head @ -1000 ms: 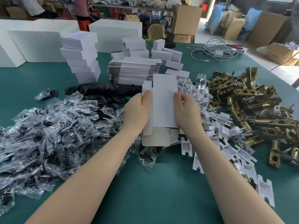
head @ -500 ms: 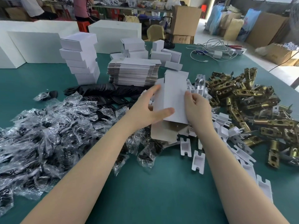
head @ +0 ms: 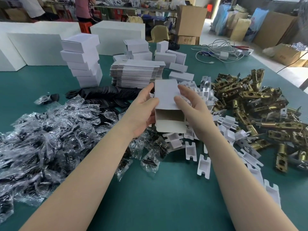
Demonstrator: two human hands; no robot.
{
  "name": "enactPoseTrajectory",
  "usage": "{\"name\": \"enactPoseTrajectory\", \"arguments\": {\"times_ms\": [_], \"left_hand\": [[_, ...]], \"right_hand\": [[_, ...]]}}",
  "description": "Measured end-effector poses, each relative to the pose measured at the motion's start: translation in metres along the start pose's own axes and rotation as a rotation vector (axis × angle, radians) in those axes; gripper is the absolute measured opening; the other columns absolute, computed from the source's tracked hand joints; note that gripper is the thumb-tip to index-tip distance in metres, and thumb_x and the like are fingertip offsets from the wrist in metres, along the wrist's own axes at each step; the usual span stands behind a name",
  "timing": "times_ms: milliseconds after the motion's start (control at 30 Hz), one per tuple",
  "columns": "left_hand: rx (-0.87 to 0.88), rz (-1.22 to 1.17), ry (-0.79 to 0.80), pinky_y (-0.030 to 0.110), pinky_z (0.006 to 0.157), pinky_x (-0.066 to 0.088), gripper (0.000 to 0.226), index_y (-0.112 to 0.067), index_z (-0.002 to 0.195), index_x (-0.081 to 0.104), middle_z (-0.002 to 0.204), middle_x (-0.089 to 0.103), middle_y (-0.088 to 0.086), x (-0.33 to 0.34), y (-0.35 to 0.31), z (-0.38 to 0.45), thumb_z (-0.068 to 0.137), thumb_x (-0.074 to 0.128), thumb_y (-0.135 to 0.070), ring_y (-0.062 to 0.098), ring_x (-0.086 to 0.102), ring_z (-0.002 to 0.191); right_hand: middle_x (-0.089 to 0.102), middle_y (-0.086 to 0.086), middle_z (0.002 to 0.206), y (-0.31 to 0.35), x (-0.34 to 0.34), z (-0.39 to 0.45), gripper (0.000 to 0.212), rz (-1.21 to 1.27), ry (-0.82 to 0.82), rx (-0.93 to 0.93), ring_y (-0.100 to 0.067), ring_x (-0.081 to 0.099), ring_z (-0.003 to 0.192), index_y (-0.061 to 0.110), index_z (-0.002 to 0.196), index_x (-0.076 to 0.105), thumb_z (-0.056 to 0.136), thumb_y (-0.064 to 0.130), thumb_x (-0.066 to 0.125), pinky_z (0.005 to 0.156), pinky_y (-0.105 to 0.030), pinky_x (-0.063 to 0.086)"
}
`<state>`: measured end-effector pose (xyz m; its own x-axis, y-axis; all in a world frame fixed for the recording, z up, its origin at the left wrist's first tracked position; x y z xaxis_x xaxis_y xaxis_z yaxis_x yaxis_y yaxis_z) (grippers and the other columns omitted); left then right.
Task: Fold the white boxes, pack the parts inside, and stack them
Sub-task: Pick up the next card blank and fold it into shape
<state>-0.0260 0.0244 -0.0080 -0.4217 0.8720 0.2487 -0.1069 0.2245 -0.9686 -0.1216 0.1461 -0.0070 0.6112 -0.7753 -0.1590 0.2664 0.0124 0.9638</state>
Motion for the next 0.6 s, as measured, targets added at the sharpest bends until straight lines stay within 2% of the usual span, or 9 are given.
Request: {"name": "enactPoseTrajectory", "arguments": {"times_ms": [67, 133, 167, 200, 267, 333, 367, 467, 600], "left_hand": [[-0.017, 0.000, 0.001, 0.023, 0.051, 0.051, 0.042, -0.040, 0.130, 0.052, 0.100, 0.066, -0.007, -0.002, 0.000, 0.000, 0.102, 0.042, -0.010, 0.005, 0.062, 0.059], [-0.028, 0.026, 0.032, 0.029, 0.060, 0.057, 0.029, -0.037, 0.124, 0.059, 0.091, 0.071, -0.010, -0.003, 0.000, 0.000, 0.102, 0.047, -0.021, 0.011, 0.067, 0.067], [-0.022, 0.041, 0.071, 0.031, 0.065, 0.058, 0.024, -0.035, 0.122, 0.061, 0.089, 0.072, -0.011, -0.003, -0.001, -0.001, 0.100, 0.052, -0.028, 0.014, 0.069, 0.074], [-0.017, 0.047, 0.117, 0.034, 0.069, 0.059, 0.025, -0.034, 0.121, 0.063, 0.091, 0.072, -0.011, -0.002, -0.004, -0.003, 0.096, 0.057, -0.034, 0.017, 0.071, 0.080], [-0.018, 0.032, 0.191, 0.035, 0.073, 0.059, 0.036, -0.031, 0.124, 0.061, 0.101, 0.072, -0.006, -0.002, -0.009, -0.006, 0.088, 0.064, -0.035, 0.021, 0.071, 0.090], [-0.016, 0.005, 0.239, 0.034, 0.076, 0.059, 0.043, -0.025, 0.128, 0.057, 0.115, 0.071, 0.001, -0.002, -0.013, -0.007, 0.086, 0.066, -0.027, 0.027, 0.070, 0.103], [-0.013, -0.013, 0.248, 0.034, 0.078, 0.059, 0.044, -0.023, 0.129, 0.056, 0.119, 0.070, 0.005, -0.003, -0.014, -0.007, 0.086, 0.066, -0.023, 0.030, 0.068, 0.108], [0.000, -0.084, 0.245, 0.032, 0.080, 0.060, 0.042, -0.020, 0.130, 0.058, 0.122, 0.069, 0.010, -0.004, -0.018, -0.009, 0.089, 0.068, -0.018, 0.030, 0.068, 0.109], [0.012, -0.155, 0.251, 0.028, 0.076, 0.060, 0.043, -0.017, 0.129, 0.060, 0.130, 0.065, 0.012, -0.004, -0.021, -0.011, 0.086, 0.062, -0.022, 0.032, 0.068, 0.110]], "right_hand": [[0.058, 0.015, 0.132, 0.002, -0.001, -0.001, 0.022, 0.021, -0.033, 0.012, -0.006, 0.052, 0.125, 0.045, 0.116, 0.060, 0.096, 0.036, 0.061, 0.108, -0.039, 0.042], [0.067, 0.005, 0.118, 0.001, -0.002, -0.002, 0.017, 0.153, -0.078, 0.113, -0.017, 0.060, 0.111, 0.035, 0.109, 0.070, 0.094, 0.037, 0.062, 0.102, -0.056, 0.047], [0.070, 0.002, 0.110, 0.001, -0.003, -0.002, 0.019, 0.201, -0.102, 0.162, -0.022, 0.063, 0.103, 0.031, 0.105, 0.073, 0.092, 0.040, 0.063, 0.097, -0.060, 0.047], [0.071, 0.002, 0.103, 0.001, -0.004, -0.003, 0.022, 0.221, -0.120, 0.200, -0.025, 0.064, 0.096, 0.030, 0.100, 0.075, 0.088, 0.046, 0.064, 0.093, -0.060, 0.050], [0.074, 0.006, 0.099, 0.000, -0.007, -0.003, 0.032, 0.287, -0.113, 0.247, -0.022, 0.068, 0.087, 0.029, 0.098, 0.076, 0.080, 0.053, 0.063, 0.076, -0.047, 0.058], [0.073, 0.001, 0.108, -0.002, -0.006, -0.002, 0.046, 0.417, -0.049, 0.280, -0.019, 0.070, 0.081, 0.022, 0.112, 0.071, 0.076, 0.050, 0.065, 0.061, -0.030, 0.056], [0.072, -0.001, 0.110, -0.001, -0.005, -0.002, 0.050, 0.466, -0.008, 0.281, -0.019, 0.070, 0.081, 0.020, 0.118, 0.068, 0.077, 0.047, 0.067, 0.058, -0.025, 0.052], [0.070, 0.002, 0.110, 0.003, -0.004, -0.001, 0.043, 0.488, 0.098, 0.219, -0.017, 0.068, 0.085, 0.021, 0.129, 0.062, 0.089, 0.038, 0.064, 0.065, -0.024, 0.049], [0.067, 0.003, 0.110, 0.009, -0.007, -0.005, 0.049, 0.530, 0.198, 0.125, -0.017, 0.066, 0.090, 0.020, 0.135, 0.057, 0.087, 0.032, 0.060, 0.073, -0.026, 0.046]]}}
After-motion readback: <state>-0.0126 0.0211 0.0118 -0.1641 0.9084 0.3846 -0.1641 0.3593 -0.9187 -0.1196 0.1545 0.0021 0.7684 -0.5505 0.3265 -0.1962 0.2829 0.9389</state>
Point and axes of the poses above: each hand's wrist, its own z-axis towards the middle knuckle, its own x-axis out of the palm, y = z × x, the point moved 6 cm from there along z, towards the middle knuckle
